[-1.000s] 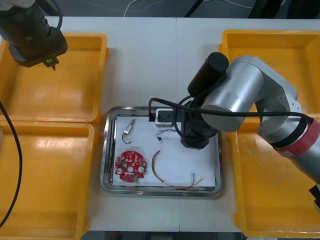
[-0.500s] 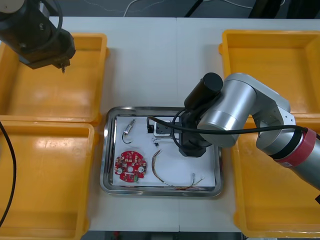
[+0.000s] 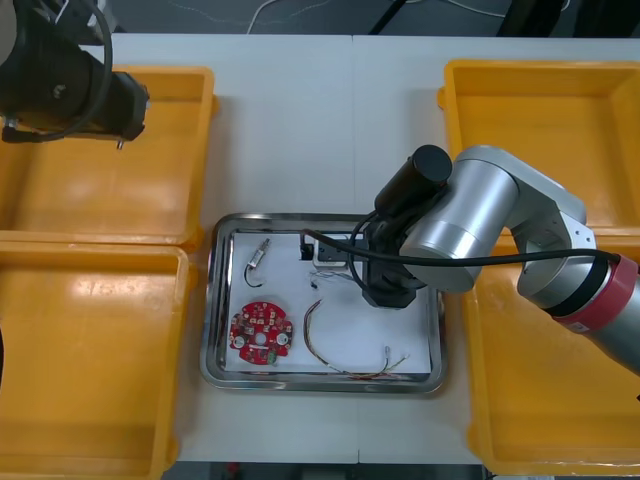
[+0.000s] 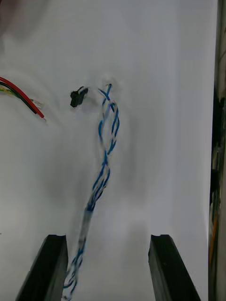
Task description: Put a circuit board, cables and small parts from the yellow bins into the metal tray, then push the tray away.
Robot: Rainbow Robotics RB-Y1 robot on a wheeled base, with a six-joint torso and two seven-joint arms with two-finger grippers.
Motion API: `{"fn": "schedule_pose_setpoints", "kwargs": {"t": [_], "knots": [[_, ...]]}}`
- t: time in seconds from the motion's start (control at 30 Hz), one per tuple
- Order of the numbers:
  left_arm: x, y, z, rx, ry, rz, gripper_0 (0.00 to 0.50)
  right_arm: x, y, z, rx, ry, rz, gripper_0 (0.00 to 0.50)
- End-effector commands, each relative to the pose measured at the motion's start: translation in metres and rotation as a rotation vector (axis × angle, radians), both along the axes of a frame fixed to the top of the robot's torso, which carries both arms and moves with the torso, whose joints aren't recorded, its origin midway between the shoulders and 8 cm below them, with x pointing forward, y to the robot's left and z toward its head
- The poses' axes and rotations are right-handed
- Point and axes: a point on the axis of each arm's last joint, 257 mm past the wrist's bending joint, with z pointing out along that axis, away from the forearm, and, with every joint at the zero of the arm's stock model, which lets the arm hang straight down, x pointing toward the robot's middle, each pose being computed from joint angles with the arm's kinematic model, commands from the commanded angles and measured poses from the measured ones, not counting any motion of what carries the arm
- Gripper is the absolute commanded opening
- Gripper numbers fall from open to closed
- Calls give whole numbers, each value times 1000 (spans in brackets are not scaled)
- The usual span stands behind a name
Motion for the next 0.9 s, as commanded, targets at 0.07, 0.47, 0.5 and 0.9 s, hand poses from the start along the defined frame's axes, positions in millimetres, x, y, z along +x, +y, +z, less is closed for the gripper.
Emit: {"fn": "schedule_pose_setpoints", "kwargs": {"t": [0.07, 0.47, 0.5, 0.9], "knots": [[-15, 11, 11, 110, -67, -116, 0, 1, -15, 9, 18, 22, -17, 500], [-30, 4, 15, 144, -109, -187, 0, -2, -31, 59, 40, 18, -60, 500], [-31, 2, 14, 137, -108, -188, 0, -2, -35, 70, 50, 15, -76, 500], [-58, -33, -12, 10, -60, -145, 0, -4, -82, 123, 178, 77, -346, 500]]}}
